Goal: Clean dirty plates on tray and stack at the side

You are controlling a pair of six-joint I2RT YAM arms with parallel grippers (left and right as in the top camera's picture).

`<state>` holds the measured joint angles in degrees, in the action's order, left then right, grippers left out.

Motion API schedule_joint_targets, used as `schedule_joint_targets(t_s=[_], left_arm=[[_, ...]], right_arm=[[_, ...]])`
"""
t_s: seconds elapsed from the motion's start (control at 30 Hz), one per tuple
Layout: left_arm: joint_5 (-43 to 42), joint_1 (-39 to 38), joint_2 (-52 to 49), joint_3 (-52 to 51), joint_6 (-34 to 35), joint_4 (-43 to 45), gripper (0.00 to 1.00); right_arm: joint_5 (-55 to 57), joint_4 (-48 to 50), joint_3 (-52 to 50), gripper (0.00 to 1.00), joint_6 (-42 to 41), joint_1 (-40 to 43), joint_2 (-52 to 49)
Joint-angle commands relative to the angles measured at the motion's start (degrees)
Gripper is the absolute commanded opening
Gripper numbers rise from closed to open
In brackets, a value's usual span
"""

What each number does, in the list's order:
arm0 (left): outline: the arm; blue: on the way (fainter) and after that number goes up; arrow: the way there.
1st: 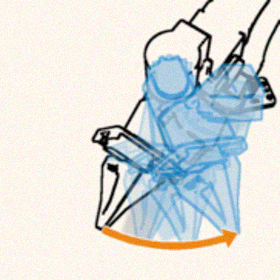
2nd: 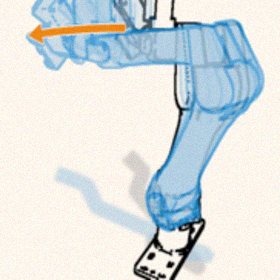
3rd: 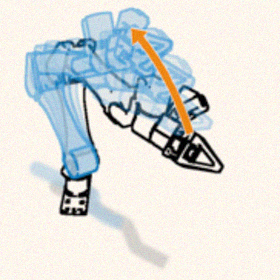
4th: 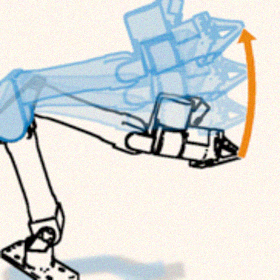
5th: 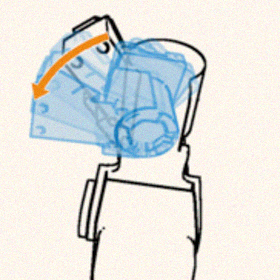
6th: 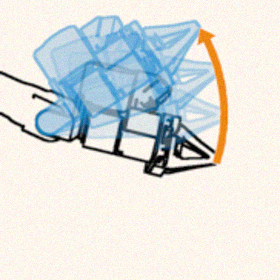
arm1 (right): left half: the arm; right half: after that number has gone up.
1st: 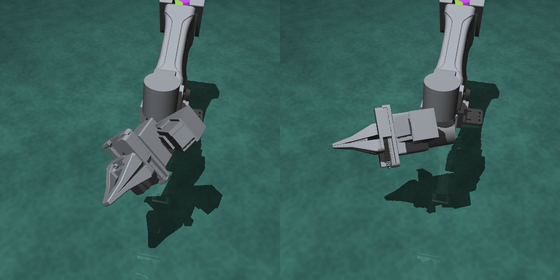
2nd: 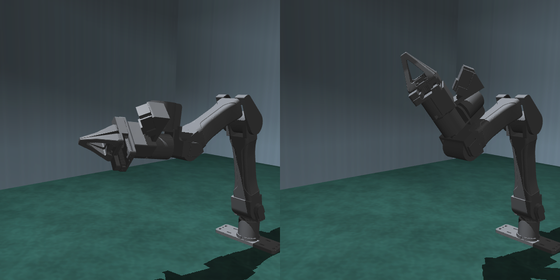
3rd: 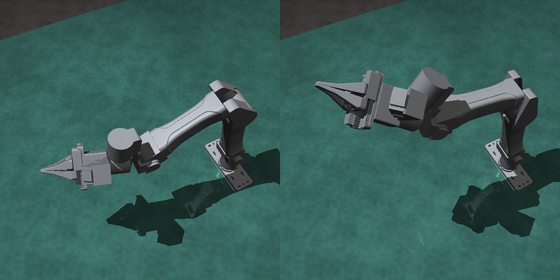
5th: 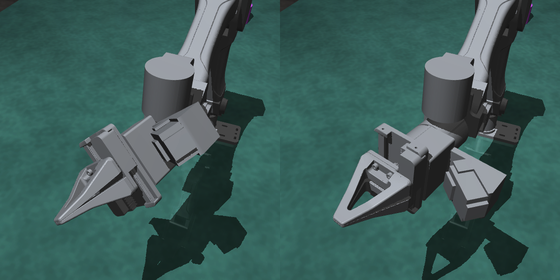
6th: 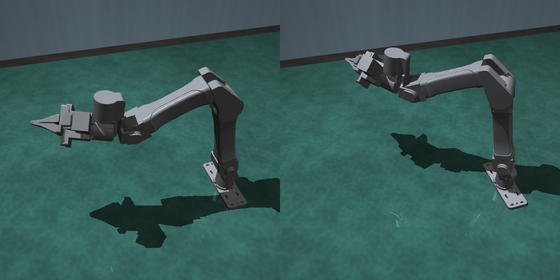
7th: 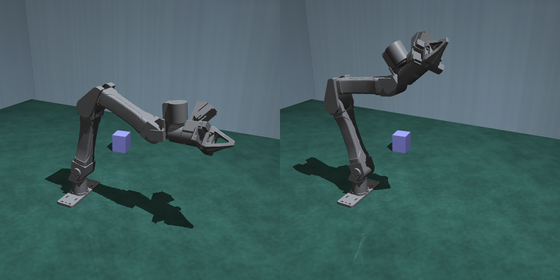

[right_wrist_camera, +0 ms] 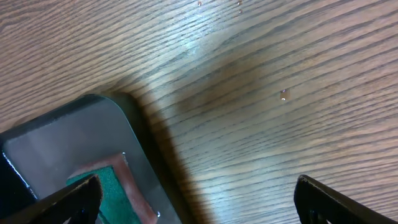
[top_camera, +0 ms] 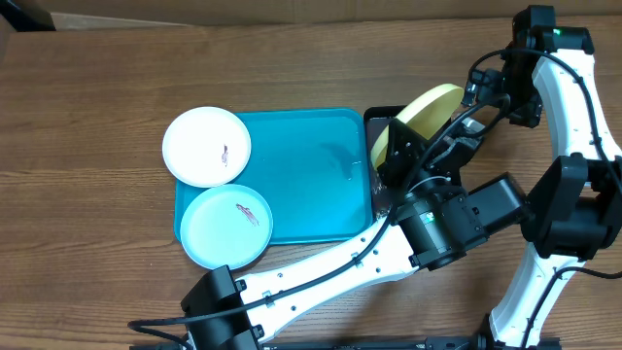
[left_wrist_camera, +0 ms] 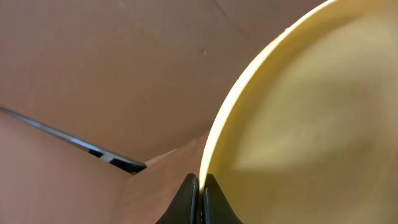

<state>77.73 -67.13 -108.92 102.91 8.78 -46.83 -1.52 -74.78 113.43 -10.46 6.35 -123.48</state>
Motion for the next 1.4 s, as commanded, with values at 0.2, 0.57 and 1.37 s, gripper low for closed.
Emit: schedule_joint_targets(t_s=[0.2, 0.57, 1.37], left_arm=[[-0.5, 0.7, -0.5, 1.8, -0.1, 2.9, 0.04], [-22.5, 6.7, -0.5, 1.8, 7.6, -0.8, 0.04], [-104.2, 73.6, -0.5, 1.8, 18.5, -7.4, 0.04]], right_arm=[[-0.1, 0.2, 1.0, 1.0, -0.1, 0.0, 1.5], [-0.1, 0.2, 1.0, 1.0, -0.1, 0.0, 1.5], [-0.1, 0.2, 1.0, 1.0, -0.1, 0.0, 1.5]])
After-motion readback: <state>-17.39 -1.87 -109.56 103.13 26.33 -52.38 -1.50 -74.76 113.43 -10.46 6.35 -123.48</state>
